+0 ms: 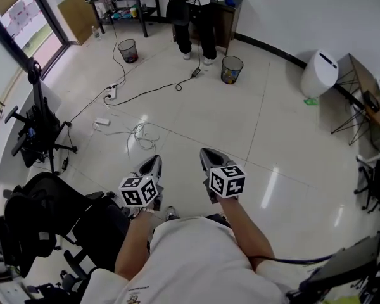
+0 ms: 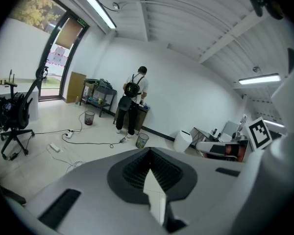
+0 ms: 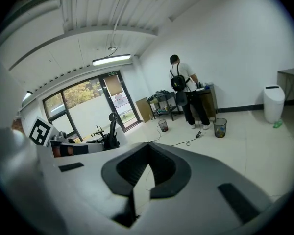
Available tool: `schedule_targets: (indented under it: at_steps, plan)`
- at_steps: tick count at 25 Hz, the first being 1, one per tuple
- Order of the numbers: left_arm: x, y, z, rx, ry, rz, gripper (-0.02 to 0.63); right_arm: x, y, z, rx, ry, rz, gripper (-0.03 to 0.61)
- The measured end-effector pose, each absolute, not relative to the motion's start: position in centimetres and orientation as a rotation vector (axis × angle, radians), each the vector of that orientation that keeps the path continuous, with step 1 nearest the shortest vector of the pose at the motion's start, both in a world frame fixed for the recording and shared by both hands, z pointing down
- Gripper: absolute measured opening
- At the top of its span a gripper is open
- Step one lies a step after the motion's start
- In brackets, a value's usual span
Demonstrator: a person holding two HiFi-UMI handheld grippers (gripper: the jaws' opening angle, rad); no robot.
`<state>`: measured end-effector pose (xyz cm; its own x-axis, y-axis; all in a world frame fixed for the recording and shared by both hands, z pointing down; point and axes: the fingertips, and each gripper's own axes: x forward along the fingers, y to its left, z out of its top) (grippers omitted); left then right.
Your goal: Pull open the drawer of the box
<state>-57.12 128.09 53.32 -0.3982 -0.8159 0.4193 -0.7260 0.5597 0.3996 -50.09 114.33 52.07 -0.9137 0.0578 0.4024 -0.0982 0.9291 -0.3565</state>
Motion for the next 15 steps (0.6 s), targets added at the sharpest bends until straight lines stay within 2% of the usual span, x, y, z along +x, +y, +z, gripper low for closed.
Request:
schedule_targets:
  at_steps: [7,15]
  plan:
    - [-52.7,117.7,52.9,1.386,-2.135,-0.119,0.002,-44.1,105.3,51.8,0.200,-2.702,0.593,-0.014]
    - [-44.9,106.2,53.7,1.548,-2.004,-0.054,0.002,-33.6,94.7,52.5,0.440,-2.685,0.633,-0.014]
